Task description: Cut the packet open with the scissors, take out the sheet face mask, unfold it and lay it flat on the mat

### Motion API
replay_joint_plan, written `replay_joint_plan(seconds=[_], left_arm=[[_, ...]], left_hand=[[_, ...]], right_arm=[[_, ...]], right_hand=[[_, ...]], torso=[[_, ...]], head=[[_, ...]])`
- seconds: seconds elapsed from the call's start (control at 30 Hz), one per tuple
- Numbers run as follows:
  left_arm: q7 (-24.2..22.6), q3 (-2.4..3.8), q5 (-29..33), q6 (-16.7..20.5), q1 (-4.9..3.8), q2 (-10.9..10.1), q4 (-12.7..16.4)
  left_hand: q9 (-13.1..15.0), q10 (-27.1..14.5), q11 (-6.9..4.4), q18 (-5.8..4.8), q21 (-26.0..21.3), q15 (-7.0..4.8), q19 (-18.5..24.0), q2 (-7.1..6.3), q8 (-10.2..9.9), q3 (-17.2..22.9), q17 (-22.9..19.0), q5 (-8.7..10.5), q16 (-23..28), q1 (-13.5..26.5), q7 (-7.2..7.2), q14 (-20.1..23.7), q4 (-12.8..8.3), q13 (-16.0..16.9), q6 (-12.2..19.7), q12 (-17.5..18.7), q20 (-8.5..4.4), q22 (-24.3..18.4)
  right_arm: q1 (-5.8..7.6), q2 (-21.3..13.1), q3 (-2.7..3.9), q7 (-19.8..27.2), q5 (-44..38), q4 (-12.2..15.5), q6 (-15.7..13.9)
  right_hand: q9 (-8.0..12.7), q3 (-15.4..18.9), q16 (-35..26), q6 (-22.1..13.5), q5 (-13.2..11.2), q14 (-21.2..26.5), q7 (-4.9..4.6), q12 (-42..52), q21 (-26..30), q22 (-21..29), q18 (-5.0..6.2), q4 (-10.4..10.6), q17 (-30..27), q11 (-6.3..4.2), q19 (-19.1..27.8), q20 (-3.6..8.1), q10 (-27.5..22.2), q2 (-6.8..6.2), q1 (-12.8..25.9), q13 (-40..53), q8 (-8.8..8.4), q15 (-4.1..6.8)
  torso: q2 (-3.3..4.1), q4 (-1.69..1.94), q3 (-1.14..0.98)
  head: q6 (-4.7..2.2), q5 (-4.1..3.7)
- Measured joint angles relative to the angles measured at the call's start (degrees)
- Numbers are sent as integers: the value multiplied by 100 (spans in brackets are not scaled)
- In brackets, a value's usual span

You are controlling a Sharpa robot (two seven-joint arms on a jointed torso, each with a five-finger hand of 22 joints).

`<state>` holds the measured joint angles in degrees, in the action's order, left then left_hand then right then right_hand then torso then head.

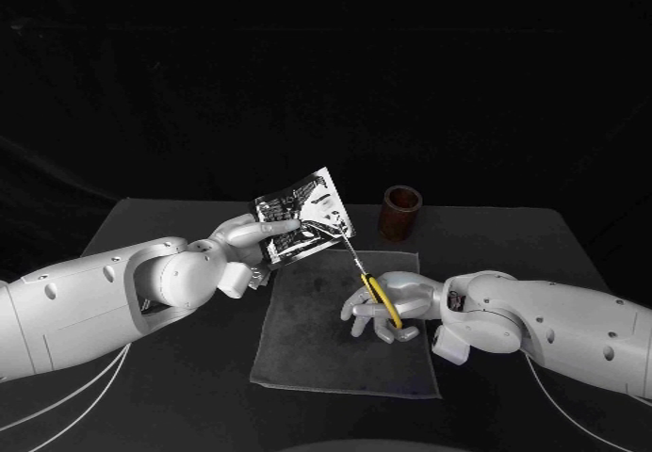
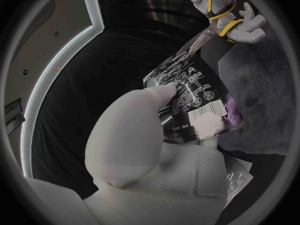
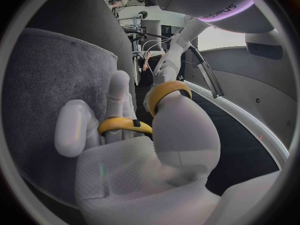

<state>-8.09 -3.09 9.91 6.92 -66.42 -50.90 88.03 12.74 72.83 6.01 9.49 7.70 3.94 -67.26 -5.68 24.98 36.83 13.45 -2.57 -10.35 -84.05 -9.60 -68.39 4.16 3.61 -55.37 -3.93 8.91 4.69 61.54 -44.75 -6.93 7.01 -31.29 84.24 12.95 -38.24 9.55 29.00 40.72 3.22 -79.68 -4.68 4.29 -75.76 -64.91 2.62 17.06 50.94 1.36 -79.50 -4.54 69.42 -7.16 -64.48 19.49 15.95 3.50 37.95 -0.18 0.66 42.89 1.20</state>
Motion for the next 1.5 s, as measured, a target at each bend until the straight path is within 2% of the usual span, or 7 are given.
replay_joint_plan(seconds=[0.37,0.73,0.97,1.1,1.27,1.4,1.5], left_arm=[[-2,3,3,2,-3,-5,12],[-6,2,3,2,-3,-2,3],[-6,0,1,2,-2,0,-6],[-6,-1,0,1,-1,1,-13],[-6,-1,-1,1,-1,-15,-31],[-6,-1,-2,2,0,-33,-40],[-6,-1,-2,2,0,-41,-44]], left_hand=[[0,0,0,-22,0,8,0,-8,-1,-15,-1,4,0,8,1,-8,-15,-1,1,0,0,0],[0,-3,3,-26,0,8,0,-8,-12,-15,4,15,0,8,3,-8,-14,-1,3,0,0,-1],[0,-3,3,-27,0,9,0,-24,-22,-15,4,17,0,24,10,-8,-15,-1,10,0,0,1],[0,-4,4,-28,0,9,0,-33,-2,1,4,0,0,33,11,-8,-30,-1,10,0,0,4],[0,10,18,-29,0,9,0,-21,-1,1,4,0,0,41,11,-8,-30,-1,11,0,0,4],[0,11,19,-29,0,9,0,-13,-1,0,9,0,0,47,12,-8,-30,-1,11,0,0,4],[0,10,20,-30,0,4,0,-5,-1,0,9,0,0,53,12,-14,-30,-1,12,0,0,4]], right_arm=[[0,-15,59,15,-27,-8,-43],[6,-27,80,18,-71,-5,-60],[10,-28,83,8,-125,-14,-59],[11,-26,84,1,-164,-19,-57],[11,-35,85,-3,-217,-30,-56],[12,-48,85,-5,-271,-32,-53],[12,-54,85,-5,-305,-38,-52]], right_hand=[[2,-16,0,-4,0,0,1,0,0,5,0,-16,-2,0,0,0,0,0,0,-3,0,0],[55,-16,-13,-13,0,0,2,0,11,30,0,-16,-4,0,0,-1,0,0,0,1,0,0],[270,1,-68,-32,0,6,-14,-36,141,208,0,1,-41,79,106,-20,-78,-41,39,-27,0,-6],[436,57,-161,-65,0,76,-45,-58,347,504,0,-3,-90,182,253,-59,-182,-171,28,-80,-29,-75],[578,125,-456,-228,0,277,-125,-58,956,1358,-12,9,-232,345,656,-134,-382,-311,7,-201,-25,-200],[656,208,-957,-384,0,556,-196,-58,2051,2777,-21,17,-462,438,1333,-248,-713,-355,-29,-377,136,-479],[656,208,-1287,-495,0,756,-249,-58,2481,3180,-22,17,-637,498,1496,-306,-793,-360,-23,-494,279,-556]], torso=[[0,1,0],[-2,-4,-1],[-2,-1,1],[-3,1,3],[-3,3,7],[-1,0,10],[2,0,9]], head=[[-11,-7],[-28,-15],[-29,-23],[-24,-25],[-21,-26],[-18,-25],[-15,-25]])
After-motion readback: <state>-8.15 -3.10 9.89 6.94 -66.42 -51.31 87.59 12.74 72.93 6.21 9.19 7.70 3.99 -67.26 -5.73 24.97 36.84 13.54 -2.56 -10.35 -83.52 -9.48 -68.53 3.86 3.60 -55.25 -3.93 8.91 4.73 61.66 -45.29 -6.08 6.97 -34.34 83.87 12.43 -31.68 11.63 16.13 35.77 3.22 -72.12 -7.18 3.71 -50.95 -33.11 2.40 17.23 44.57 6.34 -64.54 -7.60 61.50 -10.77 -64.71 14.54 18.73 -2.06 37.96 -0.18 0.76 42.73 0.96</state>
